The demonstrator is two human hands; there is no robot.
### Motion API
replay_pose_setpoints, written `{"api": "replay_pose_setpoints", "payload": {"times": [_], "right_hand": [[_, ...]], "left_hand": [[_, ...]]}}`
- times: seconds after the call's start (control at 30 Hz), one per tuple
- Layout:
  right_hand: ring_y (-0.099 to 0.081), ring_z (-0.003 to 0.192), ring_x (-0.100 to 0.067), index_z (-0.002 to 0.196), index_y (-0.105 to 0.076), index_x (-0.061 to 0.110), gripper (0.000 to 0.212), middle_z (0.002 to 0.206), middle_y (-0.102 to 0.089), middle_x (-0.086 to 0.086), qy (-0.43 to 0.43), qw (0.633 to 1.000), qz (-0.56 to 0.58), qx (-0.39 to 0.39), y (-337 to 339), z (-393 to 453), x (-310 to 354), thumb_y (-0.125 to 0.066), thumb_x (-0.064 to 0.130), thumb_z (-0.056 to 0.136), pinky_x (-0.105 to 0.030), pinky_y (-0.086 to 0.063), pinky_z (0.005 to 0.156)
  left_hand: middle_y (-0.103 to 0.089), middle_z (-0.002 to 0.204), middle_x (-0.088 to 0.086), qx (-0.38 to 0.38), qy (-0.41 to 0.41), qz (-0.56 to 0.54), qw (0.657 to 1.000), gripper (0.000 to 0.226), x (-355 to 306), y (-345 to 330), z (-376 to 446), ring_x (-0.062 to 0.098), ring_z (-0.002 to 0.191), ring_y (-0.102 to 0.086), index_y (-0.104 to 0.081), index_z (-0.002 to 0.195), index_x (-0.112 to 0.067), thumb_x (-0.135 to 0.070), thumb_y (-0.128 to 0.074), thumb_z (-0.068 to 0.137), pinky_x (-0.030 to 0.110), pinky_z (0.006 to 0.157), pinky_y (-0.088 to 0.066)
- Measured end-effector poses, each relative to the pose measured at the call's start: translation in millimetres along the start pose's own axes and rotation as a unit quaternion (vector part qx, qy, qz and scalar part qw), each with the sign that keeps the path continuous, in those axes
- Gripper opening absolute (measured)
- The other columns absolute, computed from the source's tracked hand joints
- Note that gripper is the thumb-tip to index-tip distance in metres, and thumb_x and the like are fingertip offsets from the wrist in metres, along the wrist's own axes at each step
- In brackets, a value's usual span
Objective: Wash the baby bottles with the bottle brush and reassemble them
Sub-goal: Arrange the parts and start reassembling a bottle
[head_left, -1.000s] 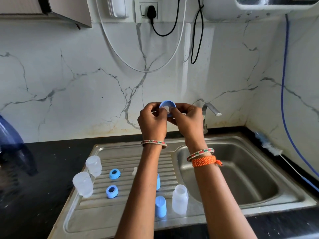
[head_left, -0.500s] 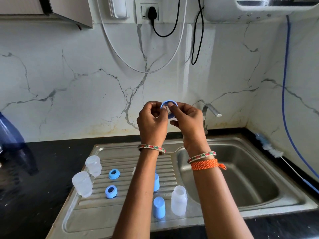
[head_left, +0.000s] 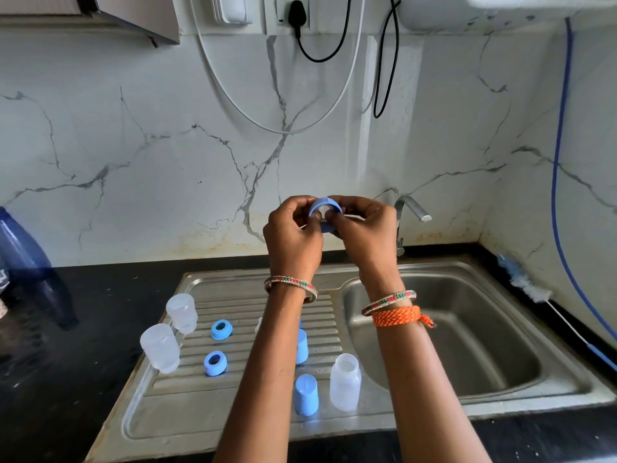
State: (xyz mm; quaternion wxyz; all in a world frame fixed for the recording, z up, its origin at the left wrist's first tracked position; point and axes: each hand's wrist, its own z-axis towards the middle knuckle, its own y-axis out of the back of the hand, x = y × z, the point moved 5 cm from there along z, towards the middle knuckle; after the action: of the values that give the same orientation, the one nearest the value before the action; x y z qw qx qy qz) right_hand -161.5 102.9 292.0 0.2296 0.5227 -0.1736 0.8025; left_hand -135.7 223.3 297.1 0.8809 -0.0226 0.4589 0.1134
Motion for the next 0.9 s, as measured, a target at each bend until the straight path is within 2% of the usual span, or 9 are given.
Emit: {"api": "replay_pose_setpoints", "payload": {"times": [0.07,0.1,0.23,0.3,0.37,0.47,0.7,0.77,0.9], "right_hand": [[-0.071,0.073,-0.015,0.087,-0.076,0.015,0.018,0.076,-0.074,-0.001,0.017,1.0,-0.009,-0.012,0.7,-2.8,0.7,-0.07,0.002,0.076,-0.036,-0.06,0.073],[-0.071,0.071,-0.015,0.087,-0.075,0.014,0.018,0.075,-0.073,-0.001,0.022,1.0,-0.011,-0.011,-1.2,-4.2,1.0,-0.07,0.001,0.076,-0.035,-0.06,0.071],[-0.071,0.076,-0.015,0.094,-0.074,0.013,0.019,0.08,-0.073,-0.002,0.002,0.999,-0.011,0.032,-7.1,-2.2,0.6,-0.072,0.003,0.077,-0.029,-0.059,0.072],[-0.071,0.081,-0.015,0.097,-0.074,0.011,0.024,0.085,-0.073,-0.004,-0.009,0.997,0.007,0.071,-6.6,0.3,0.5,-0.072,-0.001,0.077,-0.022,-0.056,0.07],[-0.071,0.082,-0.016,0.097,-0.073,0.007,0.026,0.085,-0.072,-0.006,-0.022,0.995,0.034,0.087,-1.9,3.2,-0.1,-0.071,-0.006,0.075,-0.02,-0.054,0.069],[-0.071,0.077,-0.017,0.091,-0.073,0.006,0.025,0.08,-0.072,-0.008,-0.032,0.994,0.06,0.08,6.5,5.5,-4.0,-0.071,-0.011,0.073,-0.022,-0.055,0.068],[-0.072,0.076,-0.023,0.095,-0.073,0.003,0.023,0.079,-0.073,-0.014,-0.078,0.992,0.079,0.057,9.2,2.5,-14.4,-0.07,-0.009,0.076,-0.029,-0.059,0.072],[-0.072,0.079,-0.024,0.094,-0.074,0.006,0.02,0.08,-0.073,-0.013,-0.068,0.995,0.065,0.041,11.3,3.0,-13.2,-0.068,-0.005,0.078,-0.033,-0.059,0.076],[-0.072,0.077,-0.016,0.101,-0.07,0.008,0.023,0.081,-0.073,-0.008,-0.053,0.998,0.017,-0.012,15.9,4.9,-10.0,-0.066,0.005,0.079,-0.033,-0.06,0.073]], "left_hand": [[-0.07,0.085,0.005,0.013,0.006,-0.005,1.0,0.021,1.5,-2.0,1.3,0.014,0.079,-0.067,-0.07,0.094,-0.004,0.007,-0.058,0.081,0.026,0.071,-0.057],[-0.07,0.085,0.005,0.007,0.012,-0.005,1.0,0.021,2.0,-1.6,2.0,0.013,0.077,-0.067,-0.07,0.094,-0.003,0.007,-0.057,0.08,0.025,0.07,-0.057],[-0.067,0.084,0.0,-0.046,0.01,0.015,0.999,0.019,3.3,4.3,-0.4,0.007,0.074,-0.061,-0.07,0.096,-0.007,0.003,-0.062,0.082,0.004,0.063,-0.046],[-0.069,0.088,0.001,-0.048,0.012,-0.003,0.999,0.02,6.3,6.3,-0.1,0.008,0.078,-0.064,-0.071,0.099,-0.007,-0.001,-0.067,0.081,0.01,0.069,-0.051],[-0.071,0.09,0.003,-0.002,0.028,-0.041,0.999,0.023,9.8,1.8,0.5,0.01,0.082,-0.067,-0.072,0.101,-0.007,-0.003,-0.071,0.079,0.019,0.074,-0.055],[-0.07,0.087,0.001,0.031,0.024,-0.04,0.998,0.025,7.6,-5.6,-5.1,0.007,0.079,-0.067,-0.072,0.101,-0.007,-0.001,-0.071,0.077,0.015,0.071,-0.054],[-0.071,0.082,0.001,-0.014,0.04,-0.042,0.998,0.021,12.6,-12.1,-9.2,0.0,0.068,-0.064,-0.073,0.094,-0.007,0.0,-0.073,0.074,0.011,0.064,-0.052],[-0.072,0.082,-0.001,-0.026,0.043,-0.05,0.998,0.019,13.2,-11.8,-9.7,-0.003,0.069,-0.065,-0.074,0.095,-0.008,-0.006,-0.074,0.076,0.014,0.066,-0.054],[-0.073,0.081,0.005,-0.026,0.026,-0.054,0.998,0.015,11.7,-12.4,-7.4,0.01,0.073,-0.07,-0.074,0.094,-0.005,-0.013,-0.07,0.083,0.031,0.071,-0.059]]}}
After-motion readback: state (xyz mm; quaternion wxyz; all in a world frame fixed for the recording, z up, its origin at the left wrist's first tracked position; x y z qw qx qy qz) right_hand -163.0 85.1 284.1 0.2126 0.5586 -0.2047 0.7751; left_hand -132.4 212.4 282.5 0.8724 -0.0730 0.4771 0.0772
